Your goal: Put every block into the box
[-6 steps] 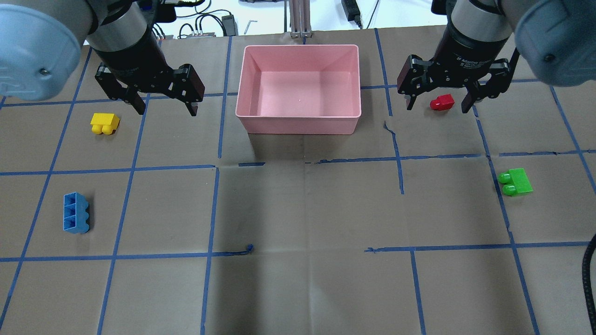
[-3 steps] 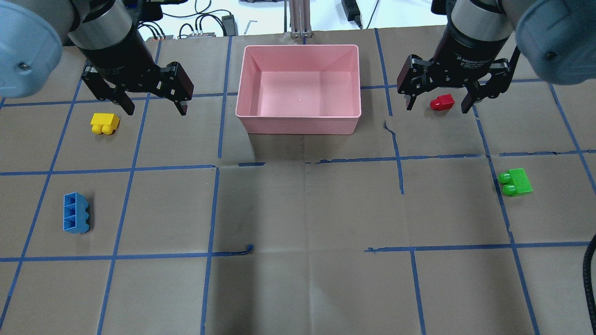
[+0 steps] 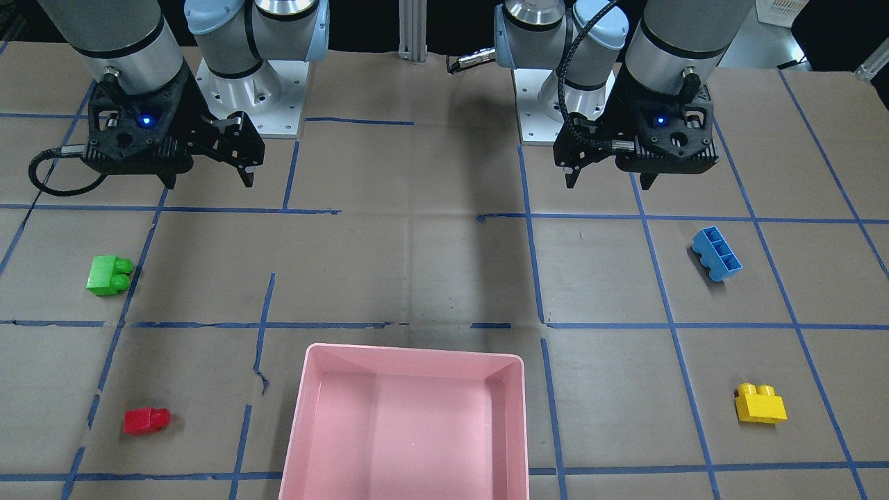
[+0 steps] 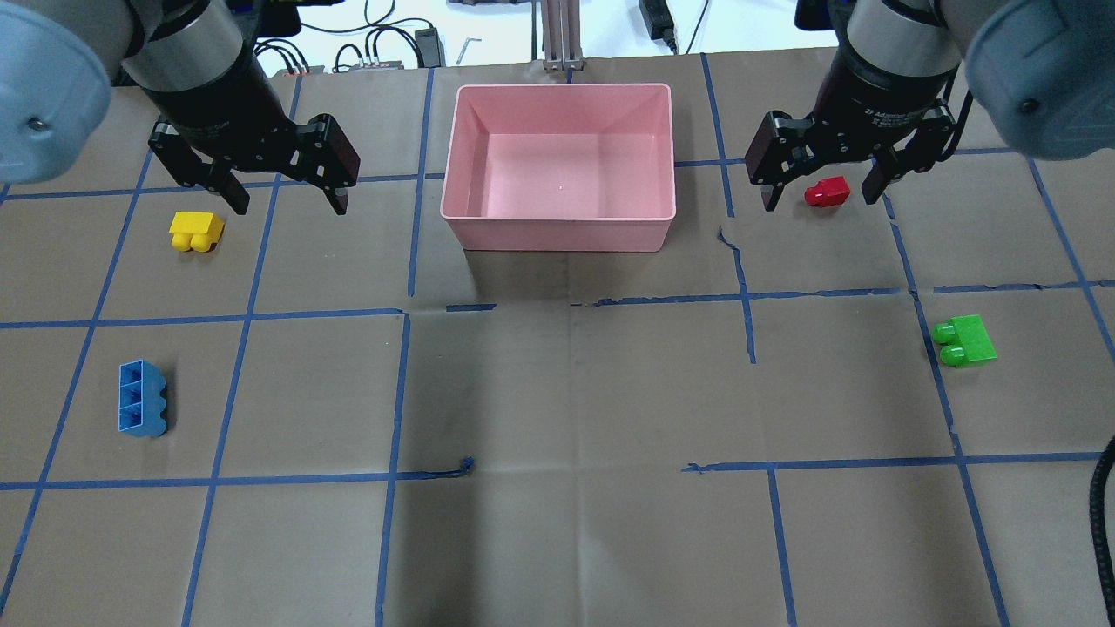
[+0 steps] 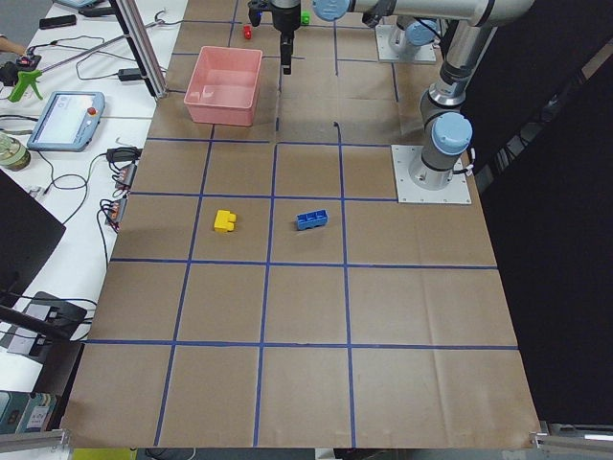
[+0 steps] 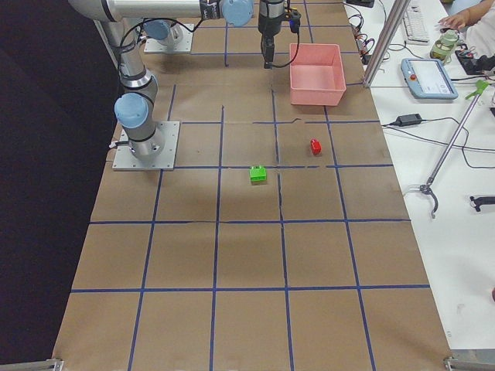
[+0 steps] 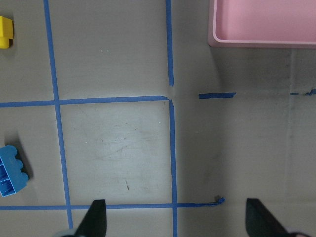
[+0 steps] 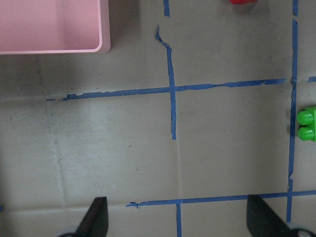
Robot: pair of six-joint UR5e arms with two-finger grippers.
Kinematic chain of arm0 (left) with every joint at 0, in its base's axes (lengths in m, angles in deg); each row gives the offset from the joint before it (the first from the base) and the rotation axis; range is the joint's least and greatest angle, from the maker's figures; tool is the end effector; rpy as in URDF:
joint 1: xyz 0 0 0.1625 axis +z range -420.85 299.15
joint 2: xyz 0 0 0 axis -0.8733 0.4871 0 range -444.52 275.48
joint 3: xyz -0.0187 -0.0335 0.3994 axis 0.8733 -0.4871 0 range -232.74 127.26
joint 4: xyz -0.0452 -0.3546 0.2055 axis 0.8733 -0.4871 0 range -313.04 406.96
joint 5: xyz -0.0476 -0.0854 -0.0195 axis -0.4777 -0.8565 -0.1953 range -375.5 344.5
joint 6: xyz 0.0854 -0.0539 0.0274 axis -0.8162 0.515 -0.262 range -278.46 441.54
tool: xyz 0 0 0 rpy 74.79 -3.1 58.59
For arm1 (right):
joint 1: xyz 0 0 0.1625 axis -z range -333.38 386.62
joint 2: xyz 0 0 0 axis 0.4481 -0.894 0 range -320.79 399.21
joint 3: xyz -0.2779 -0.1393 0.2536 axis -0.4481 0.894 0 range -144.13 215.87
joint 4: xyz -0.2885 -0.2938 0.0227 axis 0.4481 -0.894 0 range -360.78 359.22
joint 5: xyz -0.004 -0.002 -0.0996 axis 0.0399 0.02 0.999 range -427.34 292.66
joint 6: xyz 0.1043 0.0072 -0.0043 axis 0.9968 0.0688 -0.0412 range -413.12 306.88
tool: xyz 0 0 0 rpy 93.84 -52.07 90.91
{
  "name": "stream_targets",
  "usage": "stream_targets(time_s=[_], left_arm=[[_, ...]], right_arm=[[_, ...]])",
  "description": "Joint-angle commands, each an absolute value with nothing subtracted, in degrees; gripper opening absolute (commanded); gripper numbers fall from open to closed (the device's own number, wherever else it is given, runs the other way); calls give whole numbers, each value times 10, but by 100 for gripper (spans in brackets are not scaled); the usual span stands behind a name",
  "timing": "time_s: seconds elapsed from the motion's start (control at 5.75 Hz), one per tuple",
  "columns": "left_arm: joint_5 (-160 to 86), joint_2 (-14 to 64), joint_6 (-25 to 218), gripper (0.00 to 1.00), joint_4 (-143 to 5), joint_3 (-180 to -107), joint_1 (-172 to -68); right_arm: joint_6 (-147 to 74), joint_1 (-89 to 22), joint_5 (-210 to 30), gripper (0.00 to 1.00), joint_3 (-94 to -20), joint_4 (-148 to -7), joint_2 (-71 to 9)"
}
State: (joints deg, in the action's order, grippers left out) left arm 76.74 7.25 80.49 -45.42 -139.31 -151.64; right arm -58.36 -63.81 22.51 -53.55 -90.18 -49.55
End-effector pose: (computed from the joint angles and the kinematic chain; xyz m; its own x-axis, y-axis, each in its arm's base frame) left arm -0.1361 -0.4989 0.4691 -0.9987 0.0326 -0.0388 0.0321 0.9994 0.0132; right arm 0.1374 -0.4952 0.4523 -0.9951 -0.0988 -0.0045 -0.0988 0.9949 0.0218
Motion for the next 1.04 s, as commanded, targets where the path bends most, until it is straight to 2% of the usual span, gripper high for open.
stream_targets(time_s=[0.0, 0.35, 0.87], left_arm=[[768, 72, 805, 99, -454, -1393, -1516], [768, 72, 805, 99, -454, -1393, -1516], [769, 71, 805, 99, -454, -1393, -1516]], right_arm=[[-647, -634, 231, 100, -538, -899, -492], [-647, -593, 231, 100, -539, -895, -492], [-658, -473, 234, 100, -551, -892, -490]])
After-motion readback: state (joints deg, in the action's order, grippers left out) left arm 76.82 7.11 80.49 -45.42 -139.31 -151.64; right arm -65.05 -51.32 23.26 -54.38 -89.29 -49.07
